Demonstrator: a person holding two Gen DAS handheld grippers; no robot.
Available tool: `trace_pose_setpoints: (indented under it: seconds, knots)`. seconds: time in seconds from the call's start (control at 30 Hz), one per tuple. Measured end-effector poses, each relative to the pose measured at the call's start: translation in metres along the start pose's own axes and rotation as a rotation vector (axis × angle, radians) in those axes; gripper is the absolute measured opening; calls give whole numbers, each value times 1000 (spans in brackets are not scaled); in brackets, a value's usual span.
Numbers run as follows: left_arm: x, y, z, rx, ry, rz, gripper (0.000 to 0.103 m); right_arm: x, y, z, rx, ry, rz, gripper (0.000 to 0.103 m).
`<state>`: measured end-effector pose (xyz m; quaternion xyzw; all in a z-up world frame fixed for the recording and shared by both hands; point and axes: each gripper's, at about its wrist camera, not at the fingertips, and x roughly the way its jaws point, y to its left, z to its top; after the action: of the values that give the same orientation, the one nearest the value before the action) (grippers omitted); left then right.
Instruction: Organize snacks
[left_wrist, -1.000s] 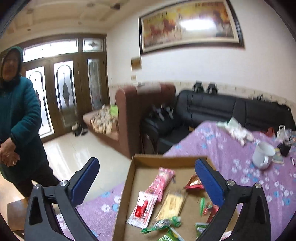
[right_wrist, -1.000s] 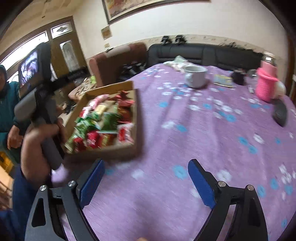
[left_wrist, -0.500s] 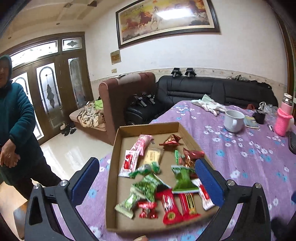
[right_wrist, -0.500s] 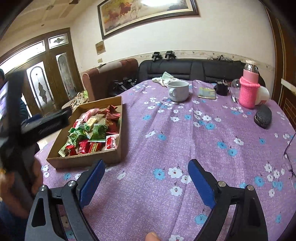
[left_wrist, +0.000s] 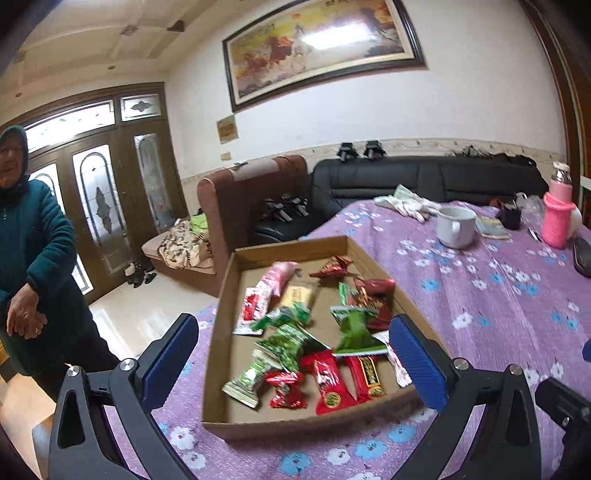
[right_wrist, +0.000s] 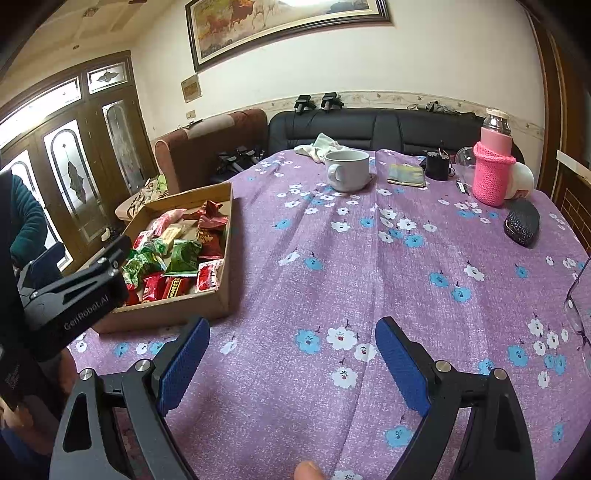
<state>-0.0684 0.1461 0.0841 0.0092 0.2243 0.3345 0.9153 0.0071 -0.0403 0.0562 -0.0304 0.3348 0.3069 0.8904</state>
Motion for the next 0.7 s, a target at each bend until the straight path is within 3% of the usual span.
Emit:
trace_pose_setpoints:
  seconds: [0.7]
  knots:
    - [14, 5, -3, -21, 52, 18, 103, 1, 8, -2, -46, 3, -10, 94]
